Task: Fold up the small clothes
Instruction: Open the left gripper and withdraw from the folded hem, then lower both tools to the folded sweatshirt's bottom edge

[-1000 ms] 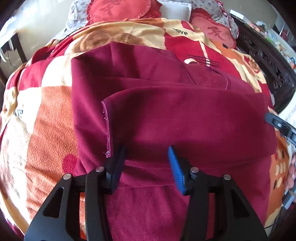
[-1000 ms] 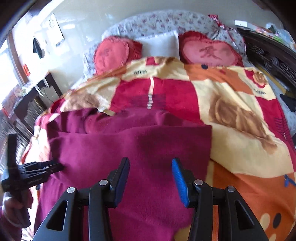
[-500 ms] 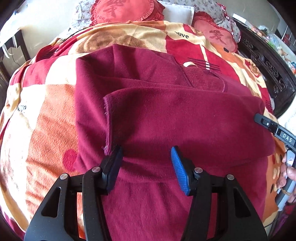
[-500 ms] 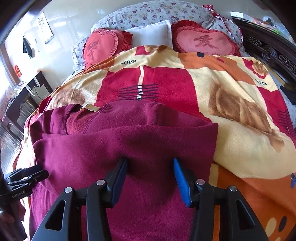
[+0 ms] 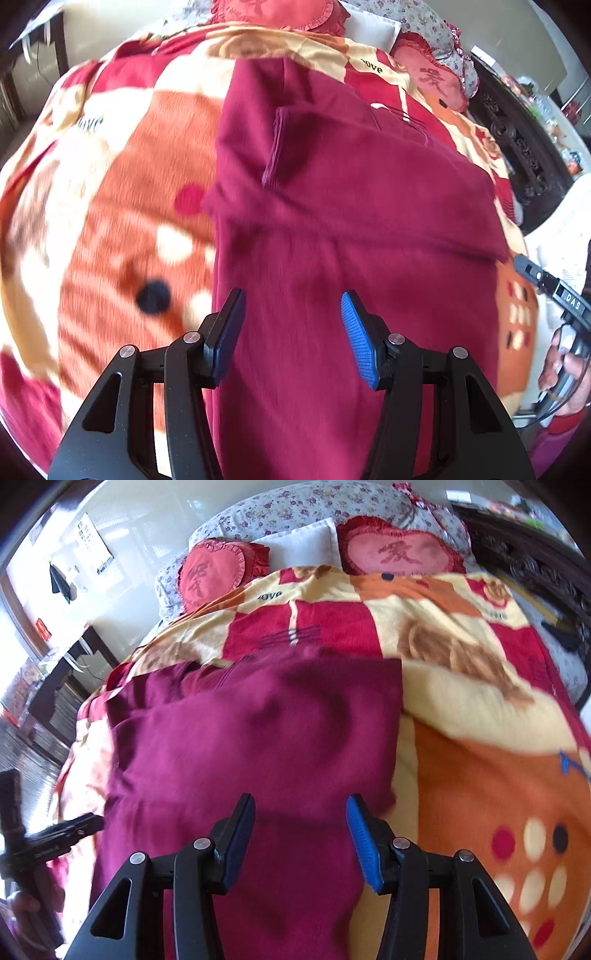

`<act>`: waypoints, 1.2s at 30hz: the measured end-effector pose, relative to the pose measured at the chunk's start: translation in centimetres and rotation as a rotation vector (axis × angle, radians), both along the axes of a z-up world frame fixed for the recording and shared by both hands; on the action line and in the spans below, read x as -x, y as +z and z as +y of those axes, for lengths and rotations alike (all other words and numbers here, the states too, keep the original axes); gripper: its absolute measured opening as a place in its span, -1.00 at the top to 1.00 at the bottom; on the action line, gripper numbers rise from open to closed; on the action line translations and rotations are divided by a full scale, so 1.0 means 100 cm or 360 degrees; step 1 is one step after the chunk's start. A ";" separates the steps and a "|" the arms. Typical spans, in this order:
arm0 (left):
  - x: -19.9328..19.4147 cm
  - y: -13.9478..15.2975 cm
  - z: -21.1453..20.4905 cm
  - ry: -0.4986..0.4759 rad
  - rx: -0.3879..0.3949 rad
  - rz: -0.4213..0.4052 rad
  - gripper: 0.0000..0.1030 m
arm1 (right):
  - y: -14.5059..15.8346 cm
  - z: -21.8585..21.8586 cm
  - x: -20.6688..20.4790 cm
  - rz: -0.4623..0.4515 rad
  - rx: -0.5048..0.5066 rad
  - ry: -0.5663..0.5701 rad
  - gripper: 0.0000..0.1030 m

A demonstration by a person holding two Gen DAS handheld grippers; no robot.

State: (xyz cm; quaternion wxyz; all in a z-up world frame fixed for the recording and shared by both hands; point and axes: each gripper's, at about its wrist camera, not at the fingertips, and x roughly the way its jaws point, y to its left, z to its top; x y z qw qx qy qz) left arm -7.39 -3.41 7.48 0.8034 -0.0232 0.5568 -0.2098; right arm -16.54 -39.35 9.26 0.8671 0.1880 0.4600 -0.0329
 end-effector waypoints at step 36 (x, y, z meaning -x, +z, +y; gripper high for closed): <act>0.145 -0.027 0.086 -0.0089 0.0014 0.0233 -0.36 | -0.048 0.040 0.252 0.0269 -0.0319 -0.0028 -0.20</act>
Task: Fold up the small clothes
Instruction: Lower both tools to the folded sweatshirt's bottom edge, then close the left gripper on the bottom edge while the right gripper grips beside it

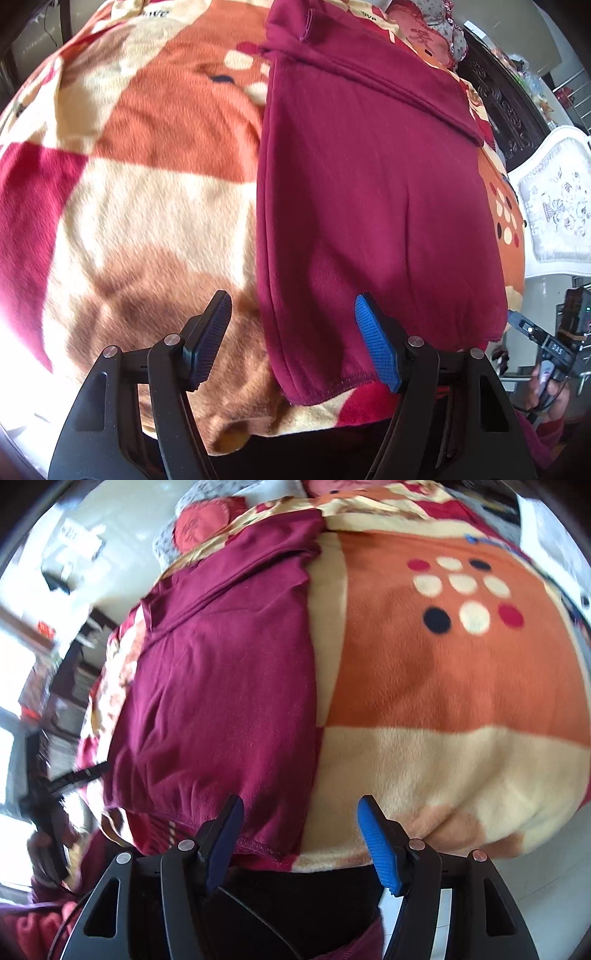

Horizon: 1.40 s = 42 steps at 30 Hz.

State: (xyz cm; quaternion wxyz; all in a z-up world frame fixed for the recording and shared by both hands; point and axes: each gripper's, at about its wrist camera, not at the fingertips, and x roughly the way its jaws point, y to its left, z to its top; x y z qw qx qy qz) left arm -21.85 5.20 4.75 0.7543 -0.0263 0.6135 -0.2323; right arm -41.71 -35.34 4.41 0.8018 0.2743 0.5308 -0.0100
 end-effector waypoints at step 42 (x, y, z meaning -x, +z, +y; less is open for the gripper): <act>-0.004 0.011 -0.031 -0.0145 0.0159 -0.0138 0.71 | 0.005 0.010 -0.014 -0.0299 -0.0090 0.0149 0.74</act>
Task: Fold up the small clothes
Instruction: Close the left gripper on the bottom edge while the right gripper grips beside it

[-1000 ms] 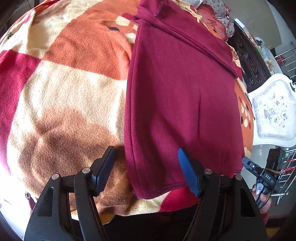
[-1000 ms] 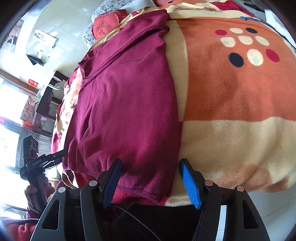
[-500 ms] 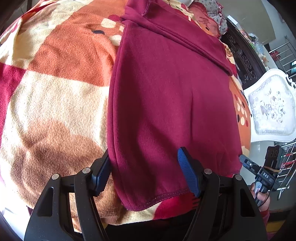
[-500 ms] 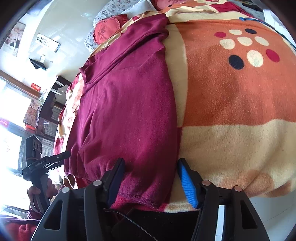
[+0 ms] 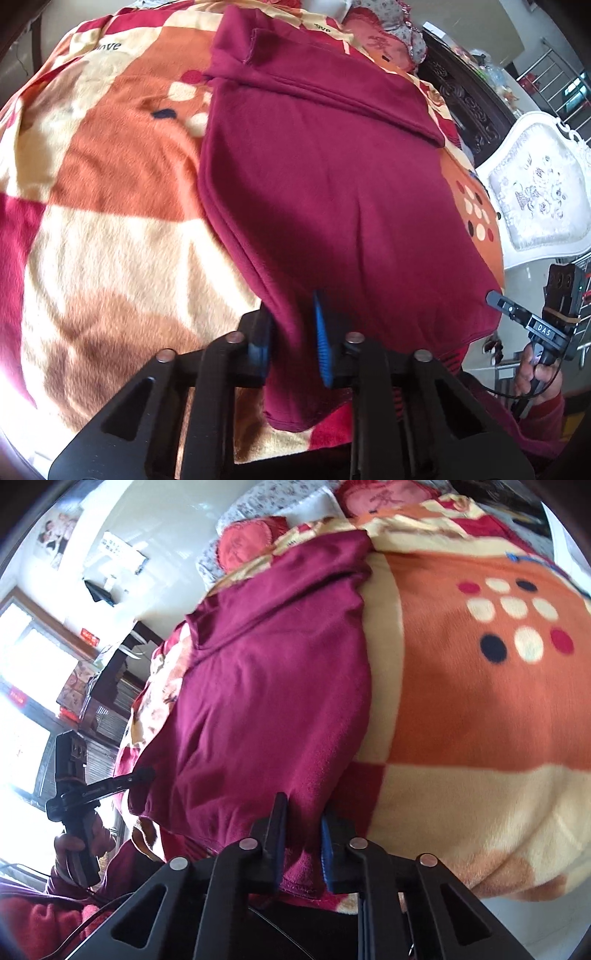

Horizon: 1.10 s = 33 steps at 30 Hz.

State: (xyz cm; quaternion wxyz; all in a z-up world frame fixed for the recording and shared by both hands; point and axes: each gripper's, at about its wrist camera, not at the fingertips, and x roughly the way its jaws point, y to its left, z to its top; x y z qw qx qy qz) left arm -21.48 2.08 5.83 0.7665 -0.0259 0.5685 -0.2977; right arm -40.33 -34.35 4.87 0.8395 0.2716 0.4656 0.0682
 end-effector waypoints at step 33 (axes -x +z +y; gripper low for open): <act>-0.016 -0.023 -0.014 0.0055 -0.0064 0.0213 0.07 | -0.017 -0.006 -0.048 0.0168 -0.0171 0.0046 0.29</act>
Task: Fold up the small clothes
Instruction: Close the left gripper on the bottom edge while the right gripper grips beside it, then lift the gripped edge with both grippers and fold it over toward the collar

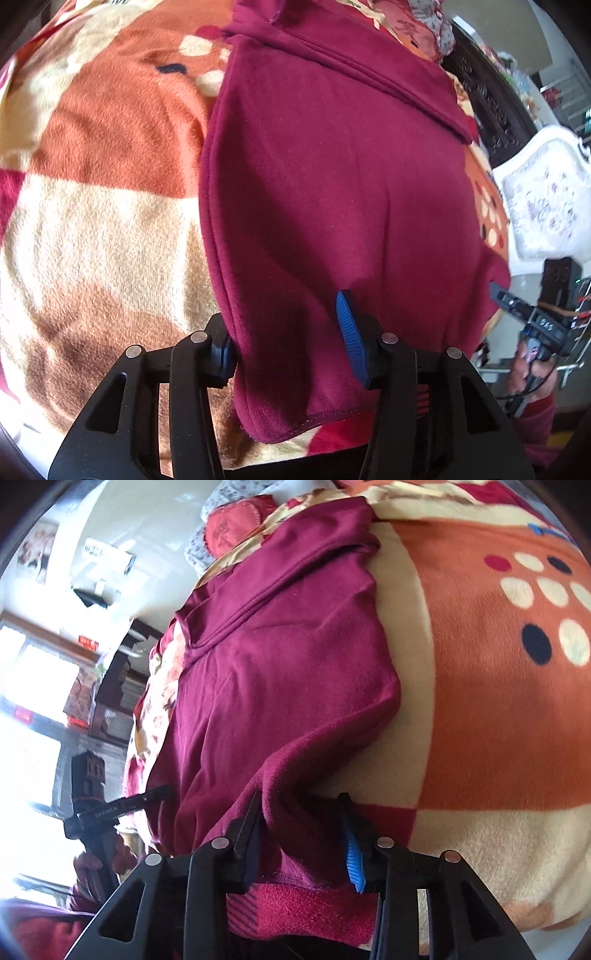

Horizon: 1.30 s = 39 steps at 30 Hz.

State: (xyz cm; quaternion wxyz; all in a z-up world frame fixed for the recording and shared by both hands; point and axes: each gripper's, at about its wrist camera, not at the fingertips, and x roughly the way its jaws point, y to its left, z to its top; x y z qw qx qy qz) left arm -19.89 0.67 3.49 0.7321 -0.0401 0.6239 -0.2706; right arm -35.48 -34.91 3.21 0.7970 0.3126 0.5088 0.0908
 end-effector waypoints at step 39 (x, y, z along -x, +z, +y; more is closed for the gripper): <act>-0.117 0.105 -0.003 0.0230 0.0263 -0.0506 0.81 | 0.109 -0.043 -0.080 -0.0621 0.0191 -0.0230 0.80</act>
